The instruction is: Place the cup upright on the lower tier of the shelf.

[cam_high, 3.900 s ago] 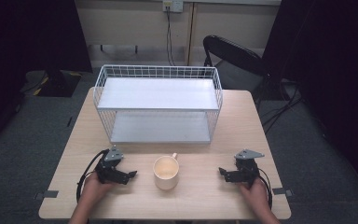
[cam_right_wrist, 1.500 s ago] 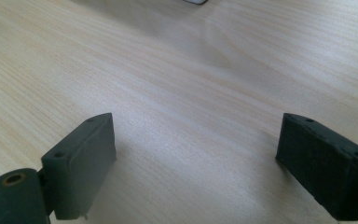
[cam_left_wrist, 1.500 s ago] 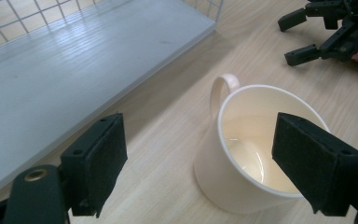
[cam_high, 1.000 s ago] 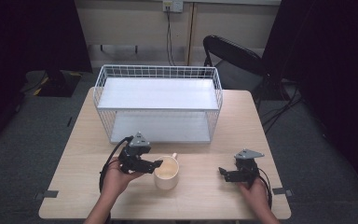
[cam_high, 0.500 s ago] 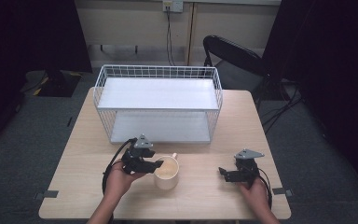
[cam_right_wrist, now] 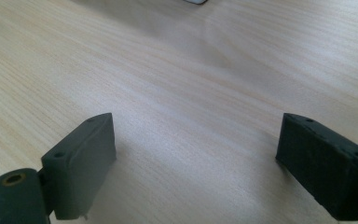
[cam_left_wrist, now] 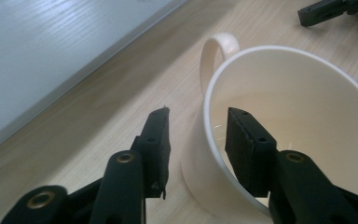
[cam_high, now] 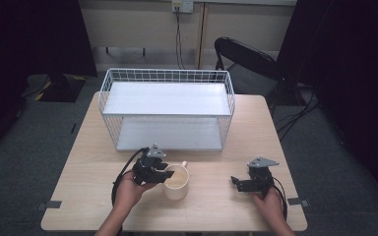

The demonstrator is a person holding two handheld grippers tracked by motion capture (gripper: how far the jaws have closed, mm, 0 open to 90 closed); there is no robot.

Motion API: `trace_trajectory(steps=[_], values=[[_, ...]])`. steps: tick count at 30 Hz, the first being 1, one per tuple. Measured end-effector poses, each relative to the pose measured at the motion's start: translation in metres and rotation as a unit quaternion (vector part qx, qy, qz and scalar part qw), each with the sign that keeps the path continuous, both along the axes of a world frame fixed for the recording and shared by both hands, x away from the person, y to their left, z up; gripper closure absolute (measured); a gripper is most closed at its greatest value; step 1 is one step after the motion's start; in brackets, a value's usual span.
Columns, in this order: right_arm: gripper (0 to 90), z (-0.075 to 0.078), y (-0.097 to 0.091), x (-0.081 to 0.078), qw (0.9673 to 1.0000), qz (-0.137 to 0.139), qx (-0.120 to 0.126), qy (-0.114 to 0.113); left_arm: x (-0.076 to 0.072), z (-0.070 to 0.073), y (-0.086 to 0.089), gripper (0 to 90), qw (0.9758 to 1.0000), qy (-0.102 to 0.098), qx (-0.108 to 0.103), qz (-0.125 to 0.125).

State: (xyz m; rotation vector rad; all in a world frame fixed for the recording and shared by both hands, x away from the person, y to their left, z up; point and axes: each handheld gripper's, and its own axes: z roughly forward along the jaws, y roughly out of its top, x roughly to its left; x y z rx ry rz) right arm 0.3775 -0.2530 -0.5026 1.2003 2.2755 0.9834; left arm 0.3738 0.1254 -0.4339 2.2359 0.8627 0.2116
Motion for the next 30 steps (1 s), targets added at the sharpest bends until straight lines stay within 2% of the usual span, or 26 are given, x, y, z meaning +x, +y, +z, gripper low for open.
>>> trace_trajectory(steps=[7, 13, 17, 20, 21, 23, 27, 30], values=[[10.7, 0.000, 0.000, 0.000, 1.0000, 0.000, 0.000, 0.000, 0.000, -0.003, 0.000, 70.1, 1.0000, 0.008, 0.003, 0.003], [10.7, 0.000, 0.000, 0.000, 1.0000, 0.000, 0.000, 0.000, 0.001, -0.007, 0.003, 74.7, 0.9997, 0.017, 0.016, 0.001], [10.7, 0.000, 0.000, 0.000, 1.0000, 0.000, 0.000, 0.000, 0.001, -0.009, 0.003, 74.0, 0.9997, 0.017, 0.016, 0.003], [10.7, 0.000, 0.000, 0.000, 1.0000, 0.000, 0.000, 0.000, 0.000, -0.008, 0.003, 76.1, 0.9994, 0.010, 0.033, -0.001], [10.7, 0.000, 0.000, 0.000, 1.0000, 0.000, 0.000, 0.000, -0.001, -0.008, 0.004, 77.1, 0.9992, 0.003, 0.040, 0.005], [10.7, 0.000, 0.000, 0.000, 1.0000, 0.000, 0.000, 0.000, 0.000, -0.007, 0.009, 80.1, 0.9993, 0.005, 0.033, 0.014], [10.7, 0.000, 0.000, 0.000, 1.0000, 0.000, 0.000, 0.000, -0.001, -0.007, 0.013, 81.8, 0.9992, 0.005, 0.032, 0.021], [10.7, 0.000, 0.000, 0.000, 1.0000, 0.000, 0.000, 0.000, -0.001, -0.006, 0.016, 82.4, 0.9989, -0.002, 0.032, 0.034]])
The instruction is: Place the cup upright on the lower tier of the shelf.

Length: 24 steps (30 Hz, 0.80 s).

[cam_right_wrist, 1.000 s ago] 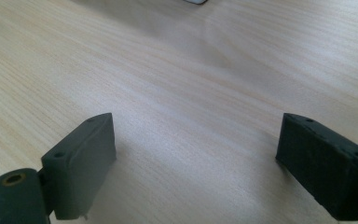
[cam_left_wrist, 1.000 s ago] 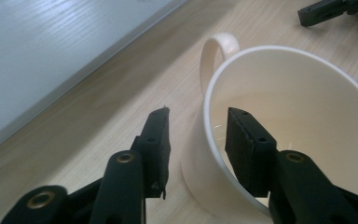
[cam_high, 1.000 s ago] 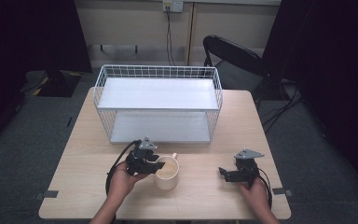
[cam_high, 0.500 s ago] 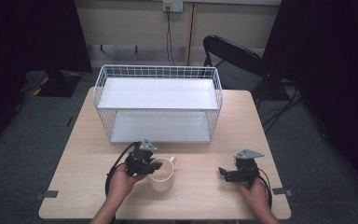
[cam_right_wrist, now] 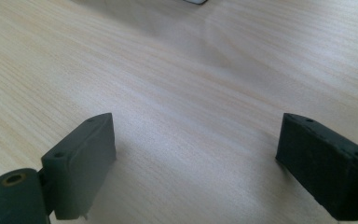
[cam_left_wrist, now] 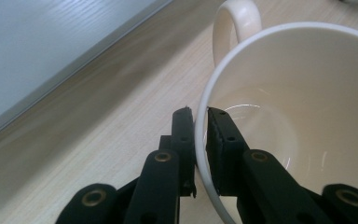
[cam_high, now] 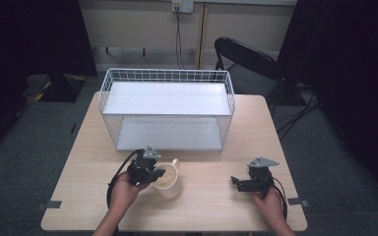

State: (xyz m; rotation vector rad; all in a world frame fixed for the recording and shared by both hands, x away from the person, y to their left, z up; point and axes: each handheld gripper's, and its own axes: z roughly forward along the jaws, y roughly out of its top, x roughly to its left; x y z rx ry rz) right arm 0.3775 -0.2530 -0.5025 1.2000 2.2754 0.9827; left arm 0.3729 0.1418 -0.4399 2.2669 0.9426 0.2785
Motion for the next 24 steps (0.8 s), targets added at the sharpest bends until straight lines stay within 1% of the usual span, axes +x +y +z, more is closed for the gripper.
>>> trace_trajectory(steps=[1, 2, 3, 4, 6, 8, 9, 10, 12, 14, 15, 16, 19, 22, 24], values=[[10.7, 0.000, 0.000, 0.000, 1.0000, 0.000, 0.000, 0.000, 0.000, 0.000, 0.002, 82.5, 1.0000, 0.000, 0.001, 0.009], [10.7, 0.000, 0.000, 0.000, 1.0000, 0.000, 0.000, 0.000, 0.000, 0.000, 0.004, 82.5, 0.9999, -0.006, 0.003, 0.015], [10.7, 0.000, 0.000, 0.000, 1.0000, 0.000, 0.000, 0.000, 0.000, 0.000, 0.004, 82.6, 0.9999, -0.006, 0.003, 0.015], [10.7, 0.000, 0.000, 0.000, 1.0000, 0.000, 0.000, 0.000, 0.000, 0.001, 0.006, 82.6, 0.9996, -0.013, 0.008, 0.023], [10.7, 0.000, 0.000, 0.000, 1.0000, 0.000, 0.000, 0.000, 0.001, 0.001, 0.008, 82.6, 0.9995, -0.017, 0.010, 0.026], [10.7, 0.000, 0.000, 0.000, 1.0000, 0.000, 0.000, 0.000, 0.001, 0.003, 0.011, 82.6, 0.9992, -0.016, 0.000, 0.037], [10.7, 0.000, 0.000, 0.000, 1.0000, 0.000, 0.000, 0.000, 0.002, 0.004, 0.014, 82.6, 0.9988, -0.022, 0.000, 0.044], [10.7, 0.000, 0.000, 0.000, 1.0000, 0.000, 0.000, 0.000, 0.003, 0.005, 0.015, 82.6, 0.9984, -0.024, -0.004, 0.051], [10.7, 0.000, 0.000, 0.000, 1.0000, 0.000, 0.000, 0.000, 0.003, 0.006, 0.016, 82.6, 0.9980, -0.022, -0.004, 0.059], [10.7, 0.000, 0.000, 0.000, 1.0000, 0.000, 0.000, 0.000, 0.004, 0.006, 0.017, 82.6, 0.9977, -0.023, -0.005, 0.064], [10.7, 0.000, 0.000, 0.000, 1.0000, 0.000, 0.000, 0.000, 0.004, 0.006, 0.018, 82.6, 0.9975, -0.020, -0.011, 0.067], [10.7, 0.000, 0.000, 0.000, 1.0000, 0.000, 0.000, 0.000, 0.005, 0.007, 0.020, 82.6, 0.9973, -0.020, -0.012, 0.070], [10.7, 0.000, 0.000, 0.000, 1.0000, 0.000, 0.000, 0.000, 0.006, 0.007, 0.021, 82.6, 0.9967, -0.025, -0.010, 0.076], [10.6, 0.000, 0.000, 0.000, 1.0000, 0.000, 0.000, 0.000, 0.007, 0.005, 0.021, 82.6, 0.9957, -0.027, -0.022, 0.086], [10.7, 0.000, 0.000, 0.000, 1.0000, 0.000, 0.000, 0.000, 0.008, 0.006, 0.020, 82.6, 0.9949, -0.033, -0.024, 0.092]])
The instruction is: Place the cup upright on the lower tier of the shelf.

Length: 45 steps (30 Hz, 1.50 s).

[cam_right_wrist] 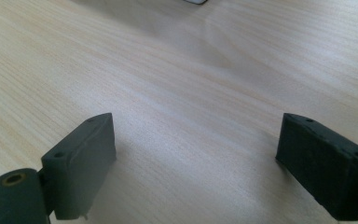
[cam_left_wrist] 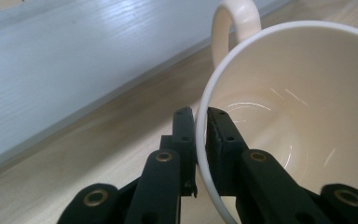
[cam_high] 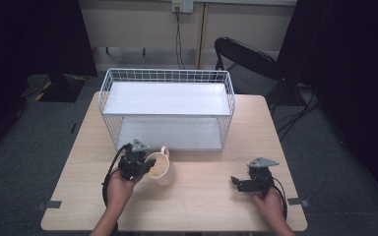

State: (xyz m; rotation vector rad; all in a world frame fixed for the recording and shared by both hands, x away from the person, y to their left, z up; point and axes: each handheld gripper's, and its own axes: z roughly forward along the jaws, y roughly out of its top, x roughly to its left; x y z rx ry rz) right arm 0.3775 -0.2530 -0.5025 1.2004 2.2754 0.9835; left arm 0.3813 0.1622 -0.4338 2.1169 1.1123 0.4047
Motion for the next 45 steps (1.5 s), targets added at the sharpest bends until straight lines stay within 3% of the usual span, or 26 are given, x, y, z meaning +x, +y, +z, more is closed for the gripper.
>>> trace_trajectory(steps=[6, 14, 30, 45], values=[[10.7, 0.000, 0.000, 0.000, 1.0000, 0.000, 0.000, 0.000, 0.004, 0.006, -0.003, 82.6, 0.9999, -0.013, 0.001, 0.008], [10.7, 0.000, 0.000, 0.000, 1.0000, 0.000, 0.000, 0.000, 0.012, 0.009, 0.003, 82.7, 0.9987, -0.028, -0.010, 0.042], [10.7, 0.000, 0.000, 0.000, 1.0000, 0.000, 0.000, 0.000, 0.024, 0.015, 0.003, 82.7, 0.9979, -0.027, -0.012, 0.058], [10.7, 0.000, 0.000, 0.000, 1.0000, 0.000, 0.000, 0.000, 0.033, 0.016, 0.000, 82.7, 0.9948, -0.048, -0.010, 0.089]])
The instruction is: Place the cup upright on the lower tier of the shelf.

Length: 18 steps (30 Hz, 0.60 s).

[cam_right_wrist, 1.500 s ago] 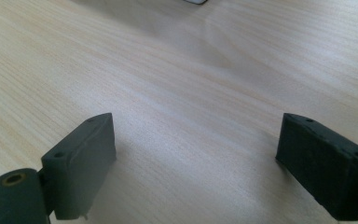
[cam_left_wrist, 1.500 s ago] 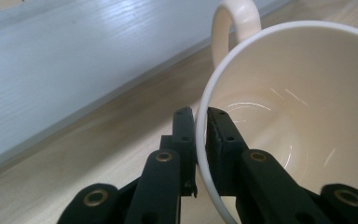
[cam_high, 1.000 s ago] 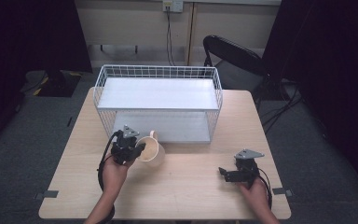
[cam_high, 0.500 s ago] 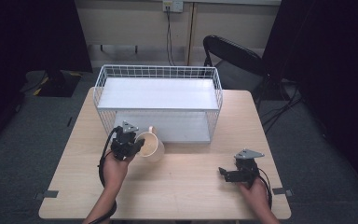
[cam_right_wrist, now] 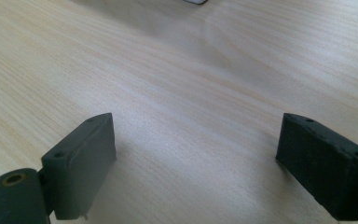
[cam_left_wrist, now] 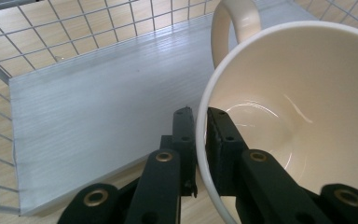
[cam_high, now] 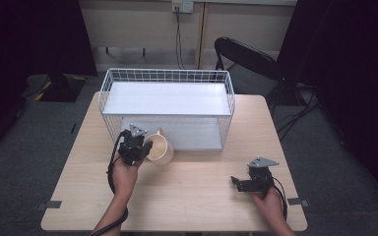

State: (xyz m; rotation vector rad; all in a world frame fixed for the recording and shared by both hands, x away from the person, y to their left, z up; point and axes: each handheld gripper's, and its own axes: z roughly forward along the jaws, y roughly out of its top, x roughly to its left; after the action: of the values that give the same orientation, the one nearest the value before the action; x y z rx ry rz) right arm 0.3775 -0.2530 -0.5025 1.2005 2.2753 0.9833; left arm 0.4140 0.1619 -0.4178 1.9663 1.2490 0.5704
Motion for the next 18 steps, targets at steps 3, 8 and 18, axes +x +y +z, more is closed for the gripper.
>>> trace_trajectory(steps=[3, 8, 18], values=[[10.7, 0.0000, 0.0000, 0.0000, 1.0000, 0.000, 0.000, 0.000, 0.0013, 0.0003, -0.0009, 82.7, 1.0000, -0.001, 0.004, 0.006], [10.7, 0.0000, 0.0000, 0.0000, 1.0000, 0.000, 0.000, 0.000, 0.0038, -0.0012, -0.0005, 82.7, 0.9998, -0.002, 0.004, 0.019], [10.7, 0.0000, 0.0000, 0.0000, 1.0000, 0.000, 0.000, 0.000, 0.0090, -0.0060, -0.0008, 82.7, 0.9990, -0.003, 0.004, 0.044]])
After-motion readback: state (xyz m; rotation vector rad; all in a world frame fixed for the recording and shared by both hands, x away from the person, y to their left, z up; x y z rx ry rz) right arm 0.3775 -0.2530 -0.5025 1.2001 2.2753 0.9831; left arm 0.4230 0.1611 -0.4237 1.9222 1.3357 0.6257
